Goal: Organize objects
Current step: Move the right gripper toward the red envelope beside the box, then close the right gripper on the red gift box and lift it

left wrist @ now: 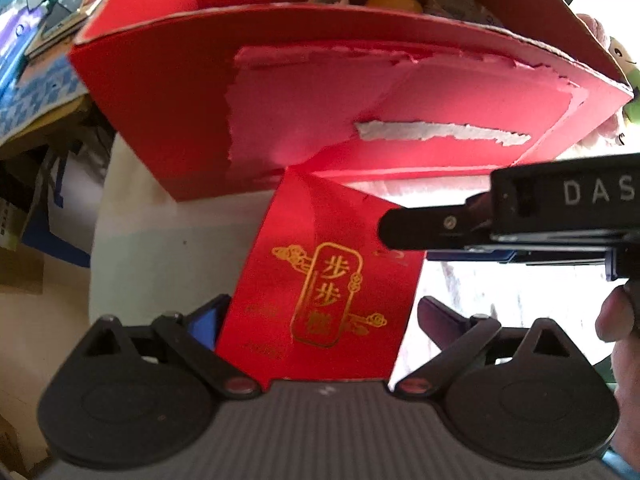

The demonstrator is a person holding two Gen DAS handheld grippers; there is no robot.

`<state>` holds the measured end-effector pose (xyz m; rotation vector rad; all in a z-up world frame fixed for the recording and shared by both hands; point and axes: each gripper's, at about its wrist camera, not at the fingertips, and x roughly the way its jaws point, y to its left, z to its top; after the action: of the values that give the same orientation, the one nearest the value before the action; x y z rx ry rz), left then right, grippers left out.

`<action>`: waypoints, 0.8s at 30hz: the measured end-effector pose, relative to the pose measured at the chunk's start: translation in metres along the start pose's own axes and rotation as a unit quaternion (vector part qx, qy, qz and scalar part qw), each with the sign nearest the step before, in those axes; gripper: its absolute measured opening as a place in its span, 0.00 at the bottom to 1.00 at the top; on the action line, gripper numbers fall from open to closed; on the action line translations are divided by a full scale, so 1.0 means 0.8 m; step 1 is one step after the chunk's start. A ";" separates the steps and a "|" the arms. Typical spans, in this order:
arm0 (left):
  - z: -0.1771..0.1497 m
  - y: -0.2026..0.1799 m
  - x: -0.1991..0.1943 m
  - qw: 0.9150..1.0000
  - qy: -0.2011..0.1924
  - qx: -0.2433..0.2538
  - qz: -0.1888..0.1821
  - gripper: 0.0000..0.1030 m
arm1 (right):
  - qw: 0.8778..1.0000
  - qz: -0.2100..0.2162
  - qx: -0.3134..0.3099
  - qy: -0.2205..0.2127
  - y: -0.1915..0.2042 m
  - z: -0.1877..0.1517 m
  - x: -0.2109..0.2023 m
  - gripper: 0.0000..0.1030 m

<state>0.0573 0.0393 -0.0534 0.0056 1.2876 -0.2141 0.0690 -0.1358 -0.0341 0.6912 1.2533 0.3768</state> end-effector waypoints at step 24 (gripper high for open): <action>0.025 -0.059 0.020 0.996 0.065 0.035 -0.057 0.95 | 0.999 -0.022 0.029 -0.018 -0.048 -0.006 -0.034 0.41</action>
<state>0.0735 -0.0118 -0.0578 0.0062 1.4108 -0.3610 0.0522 -0.1797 -0.0401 0.7150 1.2479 0.2924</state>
